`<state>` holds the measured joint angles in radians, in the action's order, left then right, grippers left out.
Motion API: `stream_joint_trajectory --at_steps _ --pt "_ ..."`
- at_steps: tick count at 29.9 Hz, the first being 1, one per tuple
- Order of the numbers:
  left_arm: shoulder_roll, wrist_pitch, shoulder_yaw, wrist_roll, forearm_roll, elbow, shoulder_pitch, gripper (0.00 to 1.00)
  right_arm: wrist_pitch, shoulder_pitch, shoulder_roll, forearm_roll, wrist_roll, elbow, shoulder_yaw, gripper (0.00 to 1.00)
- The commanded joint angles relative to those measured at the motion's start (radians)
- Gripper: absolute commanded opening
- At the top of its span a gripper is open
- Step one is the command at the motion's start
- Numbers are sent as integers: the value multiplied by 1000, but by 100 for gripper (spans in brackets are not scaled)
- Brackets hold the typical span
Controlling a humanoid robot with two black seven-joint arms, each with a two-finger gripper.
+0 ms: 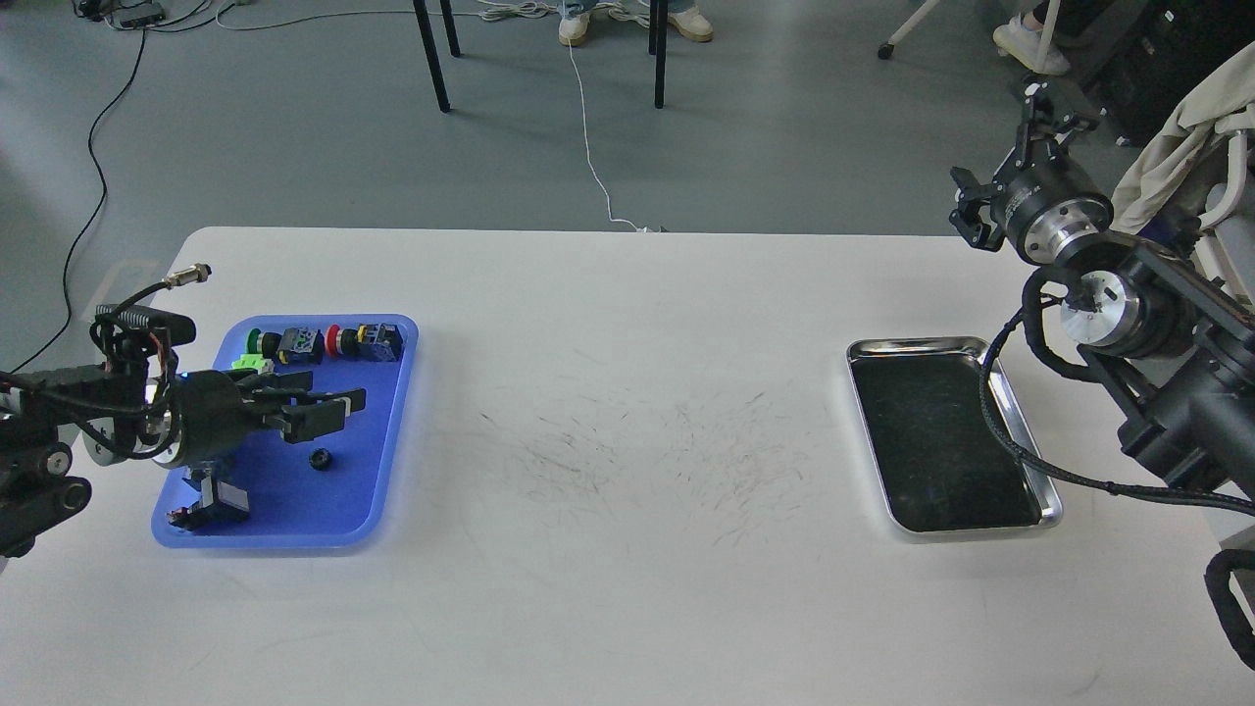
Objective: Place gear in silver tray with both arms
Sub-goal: 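Lower the left hand onto a black gear in the blue tray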
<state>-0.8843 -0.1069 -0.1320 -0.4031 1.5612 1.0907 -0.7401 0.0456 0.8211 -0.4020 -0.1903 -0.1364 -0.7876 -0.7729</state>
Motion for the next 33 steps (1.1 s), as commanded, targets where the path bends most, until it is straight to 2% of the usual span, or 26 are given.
stream_joint_trajectory --at_steps 1,5,9,18,31,33 --pt "28 12 0 -20 -1 -38 11 78 0 3 -8 -1 0 -2 1 99" --pt "48 52 0 -25 8 -92 36 78 -1 4 -11 0 0 -4 1 99" --pt "85 58 0 -48 25 -141 34 78 0 4 -11 -1 0 -4 3 99" --pt "117 111 23 -51 50 -201 36 78 0 6 -11 0 0 -6 3 99" --pt "160 136 41 -65 50 -268 42 73 2 7 -11 -1 0 -6 4 99" --pt "162 136 45 -65 50 -285 42 69 2 7 -11 -1 0 -6 4 99"
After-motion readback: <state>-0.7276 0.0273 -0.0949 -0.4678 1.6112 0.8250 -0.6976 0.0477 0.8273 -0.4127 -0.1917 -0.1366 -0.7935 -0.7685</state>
